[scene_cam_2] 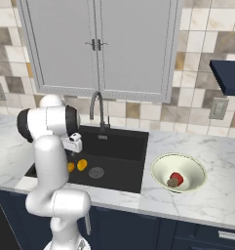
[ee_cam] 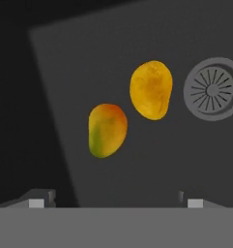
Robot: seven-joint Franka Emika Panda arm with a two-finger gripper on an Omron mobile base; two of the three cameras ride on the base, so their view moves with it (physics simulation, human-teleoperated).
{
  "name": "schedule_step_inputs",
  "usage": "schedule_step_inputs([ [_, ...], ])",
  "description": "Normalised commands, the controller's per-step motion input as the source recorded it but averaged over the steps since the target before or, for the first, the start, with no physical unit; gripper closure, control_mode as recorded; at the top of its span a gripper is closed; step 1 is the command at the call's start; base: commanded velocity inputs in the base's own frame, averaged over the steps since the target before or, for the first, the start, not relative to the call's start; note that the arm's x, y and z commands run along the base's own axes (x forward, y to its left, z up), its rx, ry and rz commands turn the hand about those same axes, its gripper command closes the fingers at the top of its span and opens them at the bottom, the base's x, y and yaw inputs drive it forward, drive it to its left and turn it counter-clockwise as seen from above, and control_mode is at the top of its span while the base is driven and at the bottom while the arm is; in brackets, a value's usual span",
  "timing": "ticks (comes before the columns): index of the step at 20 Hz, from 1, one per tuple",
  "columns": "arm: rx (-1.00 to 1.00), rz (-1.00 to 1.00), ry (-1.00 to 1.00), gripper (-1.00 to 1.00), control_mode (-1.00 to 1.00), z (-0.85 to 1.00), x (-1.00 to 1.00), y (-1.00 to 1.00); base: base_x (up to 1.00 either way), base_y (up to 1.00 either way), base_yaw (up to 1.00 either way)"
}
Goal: There is a mixed pile of frozen fruits and vegetables on the counter. Locate all the frozen vegetables and place the items in a bowl on the counter. Take all the frozen fruits and defrost them in a running sink.
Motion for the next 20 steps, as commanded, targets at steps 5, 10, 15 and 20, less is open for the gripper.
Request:
schedule_step_inputs([
  [5,0.00,-0.02,-0.11,-1.00,-1.00,0.39,-0.27,0.00,0.00,0.00,0.00],
  [10,0.00,-0.02,-0.11,-1.00,-1.00,0.38,-0.29,0.01,0.00,0.00,0.00],
  [15,0.00,-0.04,-0.11,-1.00,-1.00,0.33,-0.35,0.00,0.00,0.00,0.00],
  [20,0.02,-0.02,-0.14,-1.00,-1.00,0.25,-0.40,0.01,0.00,0.00,0.00],
])
